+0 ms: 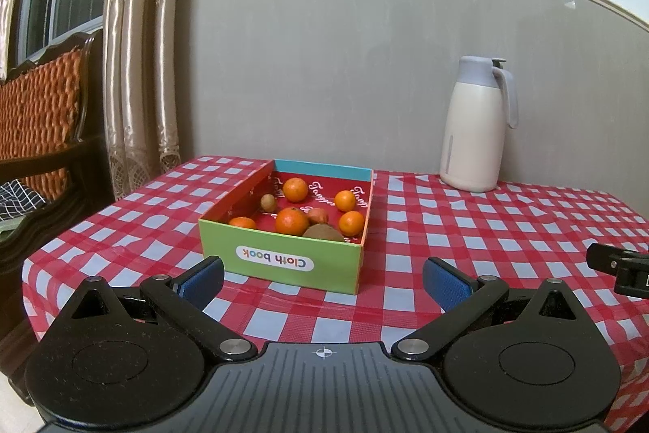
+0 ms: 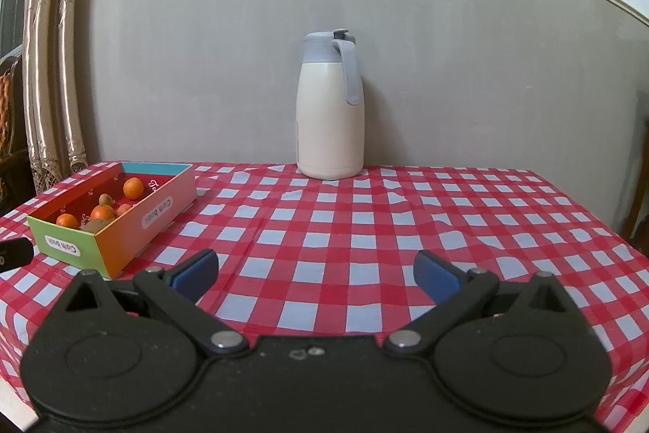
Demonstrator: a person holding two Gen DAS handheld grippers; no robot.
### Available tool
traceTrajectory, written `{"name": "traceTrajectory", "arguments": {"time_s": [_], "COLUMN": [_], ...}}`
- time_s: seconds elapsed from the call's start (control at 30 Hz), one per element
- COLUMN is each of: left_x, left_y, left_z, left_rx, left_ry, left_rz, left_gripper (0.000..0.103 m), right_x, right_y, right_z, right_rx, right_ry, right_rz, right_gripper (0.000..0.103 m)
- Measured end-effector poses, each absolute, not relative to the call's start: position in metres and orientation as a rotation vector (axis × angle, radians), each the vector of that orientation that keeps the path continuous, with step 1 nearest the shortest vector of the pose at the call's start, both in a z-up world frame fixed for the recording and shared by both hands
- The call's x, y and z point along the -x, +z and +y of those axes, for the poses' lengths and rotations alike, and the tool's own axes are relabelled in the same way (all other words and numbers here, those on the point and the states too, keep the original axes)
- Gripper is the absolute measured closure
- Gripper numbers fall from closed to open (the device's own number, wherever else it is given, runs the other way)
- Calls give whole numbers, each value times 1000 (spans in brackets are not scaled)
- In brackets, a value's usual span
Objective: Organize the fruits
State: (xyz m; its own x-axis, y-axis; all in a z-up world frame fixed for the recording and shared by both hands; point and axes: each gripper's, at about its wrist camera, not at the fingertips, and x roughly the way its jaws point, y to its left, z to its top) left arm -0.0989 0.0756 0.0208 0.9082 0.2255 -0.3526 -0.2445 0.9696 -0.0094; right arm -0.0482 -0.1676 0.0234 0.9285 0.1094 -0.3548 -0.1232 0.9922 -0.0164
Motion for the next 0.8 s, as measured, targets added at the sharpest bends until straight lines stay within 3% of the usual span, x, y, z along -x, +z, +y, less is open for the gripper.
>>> {"name": "traceTrajectory", "arguments": {"time_s": [0.8], "left_x": [99], "left_y": [21], "left_z": [76], "left_rx": [55], "left_ry": [244], "left_rz": [356], "left_gripper": [0], "right_x": [48], "right_y": [23], "right_z": [-168], "right_rx": [37], "right_ry": [119], "right_rz": [361], "right_gripper": [0]}}
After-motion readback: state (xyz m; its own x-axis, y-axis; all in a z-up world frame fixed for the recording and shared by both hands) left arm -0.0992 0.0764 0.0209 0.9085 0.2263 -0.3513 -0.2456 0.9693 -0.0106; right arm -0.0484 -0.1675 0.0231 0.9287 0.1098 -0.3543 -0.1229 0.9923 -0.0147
